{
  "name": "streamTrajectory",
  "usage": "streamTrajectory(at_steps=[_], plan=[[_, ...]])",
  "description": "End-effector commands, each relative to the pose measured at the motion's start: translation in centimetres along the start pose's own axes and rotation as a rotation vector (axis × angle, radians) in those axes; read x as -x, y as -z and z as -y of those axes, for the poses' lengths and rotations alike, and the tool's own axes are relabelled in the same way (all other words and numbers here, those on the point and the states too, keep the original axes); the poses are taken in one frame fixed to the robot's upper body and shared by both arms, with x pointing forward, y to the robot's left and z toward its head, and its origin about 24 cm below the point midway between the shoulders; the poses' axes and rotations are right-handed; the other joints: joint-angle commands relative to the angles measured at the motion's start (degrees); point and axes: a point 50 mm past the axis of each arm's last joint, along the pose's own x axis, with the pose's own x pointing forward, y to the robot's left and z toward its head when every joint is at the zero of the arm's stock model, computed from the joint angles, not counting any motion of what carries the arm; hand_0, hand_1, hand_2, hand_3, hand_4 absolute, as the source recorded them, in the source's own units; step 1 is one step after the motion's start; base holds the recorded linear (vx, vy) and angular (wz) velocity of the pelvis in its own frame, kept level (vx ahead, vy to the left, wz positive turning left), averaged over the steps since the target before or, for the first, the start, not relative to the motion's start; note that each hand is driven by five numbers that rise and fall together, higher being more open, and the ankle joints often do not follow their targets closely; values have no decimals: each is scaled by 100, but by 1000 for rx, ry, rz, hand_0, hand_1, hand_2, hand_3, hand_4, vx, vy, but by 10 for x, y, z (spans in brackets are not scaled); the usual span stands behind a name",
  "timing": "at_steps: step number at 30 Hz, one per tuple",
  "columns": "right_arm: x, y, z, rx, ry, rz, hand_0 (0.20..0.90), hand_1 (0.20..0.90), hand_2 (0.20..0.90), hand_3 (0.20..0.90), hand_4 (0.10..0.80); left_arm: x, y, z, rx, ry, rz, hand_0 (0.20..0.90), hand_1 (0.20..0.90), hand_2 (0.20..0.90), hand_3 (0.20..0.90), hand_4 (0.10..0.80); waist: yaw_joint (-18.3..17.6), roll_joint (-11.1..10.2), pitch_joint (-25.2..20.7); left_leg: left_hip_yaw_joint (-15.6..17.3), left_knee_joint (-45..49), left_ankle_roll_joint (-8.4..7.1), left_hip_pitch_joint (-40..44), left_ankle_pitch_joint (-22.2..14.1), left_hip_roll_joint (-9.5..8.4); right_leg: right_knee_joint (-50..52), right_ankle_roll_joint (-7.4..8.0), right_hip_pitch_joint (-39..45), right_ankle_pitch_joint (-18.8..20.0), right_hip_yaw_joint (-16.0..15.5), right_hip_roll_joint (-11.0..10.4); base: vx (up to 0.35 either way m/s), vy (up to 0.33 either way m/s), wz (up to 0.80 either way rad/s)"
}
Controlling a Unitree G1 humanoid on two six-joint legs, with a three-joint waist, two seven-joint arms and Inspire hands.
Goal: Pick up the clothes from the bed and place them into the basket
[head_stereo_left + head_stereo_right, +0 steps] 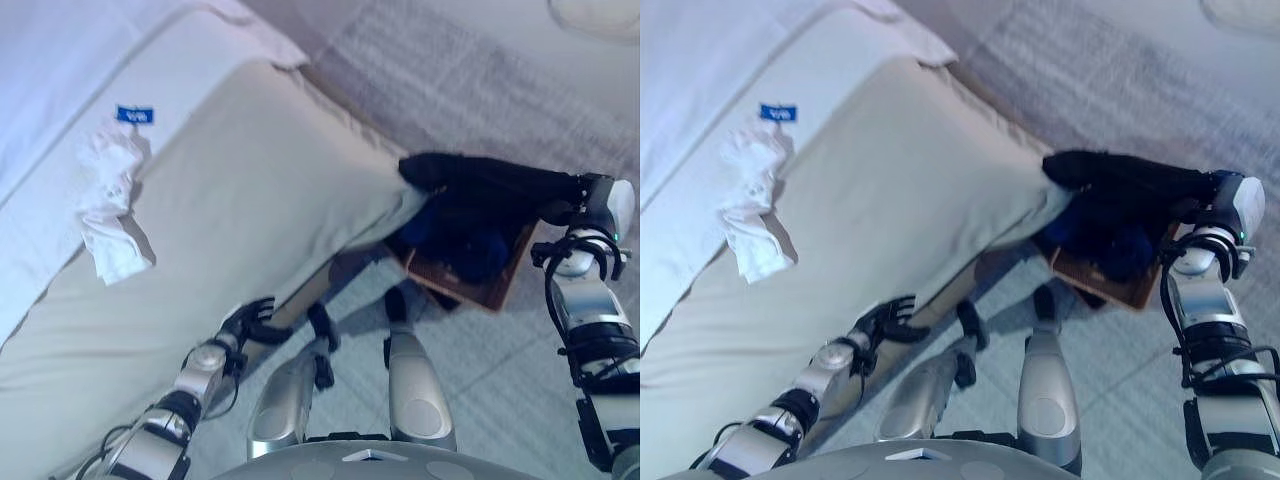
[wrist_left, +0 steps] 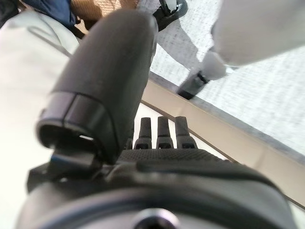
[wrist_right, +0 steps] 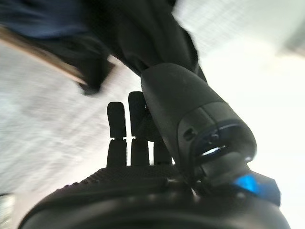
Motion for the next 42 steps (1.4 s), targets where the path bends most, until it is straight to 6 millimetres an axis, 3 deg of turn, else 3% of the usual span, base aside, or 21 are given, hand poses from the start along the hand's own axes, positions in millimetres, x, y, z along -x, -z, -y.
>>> streamTrajectory(at_steps=[1,5,7,11,15,19,25,27,30,34,36,38,42], plan=[[-17,-21,23,127,87,68,900,900,900,900,800,10,13,-4,10,-16,8,900,900,900,900,800,-8,70,-105,-718,1428,15,-509,-1101,-34,283,-279,-83,-309,-556,-42,36,-52,-1],[-24,-3,21,203,81,-60,900,900,900,900,800,10,6,-5,-9,5,25,900,900,900,900,800,127,215,-29,-793,1334,-7,-737,-941,-72,407,-342,-313,-359,-628,-43,-21,-64,1],[-26,0,25,191,103,-92,900,900,900,900,800,11,8,-2,-8,19,26,900,900,900,900,800,179,284,-27,-786,1166,-2,-838,-686,-77,348,-406,-421,-216,-694,-32,-29,17,7],[-27,0,32,138,132,-86,900,900,900,900,800,15,18,4,12,24,6,900,900,900,900,800,225,341,-27,-888,774,-49,-692,-503,-106,191,-418,-308,-196,-726,30,60,67,15],[-23,-6,38,104,153,-16,900,900,900,900,800,20,30,0,43,0,-33,900,900,900,900,800,200,249,-27,-952,361,-80,-370,-361,-108,-37,-404,-26,-153,-718,117,64,101,22],[-9,-31,45,66,188,175,900,900,900,900,800,27,45,-11,71,-41,-96,900,900,900,900,800,203,-16,-169,-998,-49,-98,81,-302,-83,-340,-323,417,-87,-780,175,94,114,20],[35,-90,40,199,148,595,900,900,900,900,800,43,76,-18,120,-98,-209,900,900,900,900,800,375,-564,-686,-1099,-201,-43,572,-462,-126,-854,-139,1148,75,-908,108,132,141,20],[44,-110,31,232,14,708,900,900,900,900,800,47,87,-16,127,-98,-253,900,900,900,900,800,623,-771,-916,-1180,-68,6,719,-590,-191,-1012,-87,1529,96,-1096,13,177,192,38],[47,-120,18,267,-96,753,900,900,900,900,800,51,94,-13,120,-88,-283,900,900,900,900,800,890,-908,-1039,-1297,101,63,777,-693,-259,-1053,-70,1801,78,-1284,-76,128,137,44],[48,-138,-10,346,-221,803,900,900,900,900,800,55,100,-16,69,-79,-330,900,900,900,900,800,1505,-1173,-1098,-1624,391,192,793,-857,-376,-1076,16,2176,102,-1653,-229,124,112,49],[49,-151,-20,354,-245,829,900,900,900,900,800,57,101,-23,51,-91,-346,900,900,900,900,800,1744,-1277,-1076,-1738,435,226,778,-874,-398,-1079,54,2270,144,-1840,-277,92,51,64],[51,-178,-30,393,-221,887,900,900,900,900,800,60,101,-37,54,-127,-365,900,900,900,900,800,2101,-1390,-1014,-1913,393,252,746,-834,-407,-1055,75,2369,197,-2112,-334,81,54,75],[41,-219,-30,449,-120,881,900,900,900,900,800,64,96,-60,-3,-147,-390,900,900,900,900,800,2710,-1469,-876,-2229,357,219,586,-861,-406,-907,106,2470,109,-2462,-411,60,19,56]])
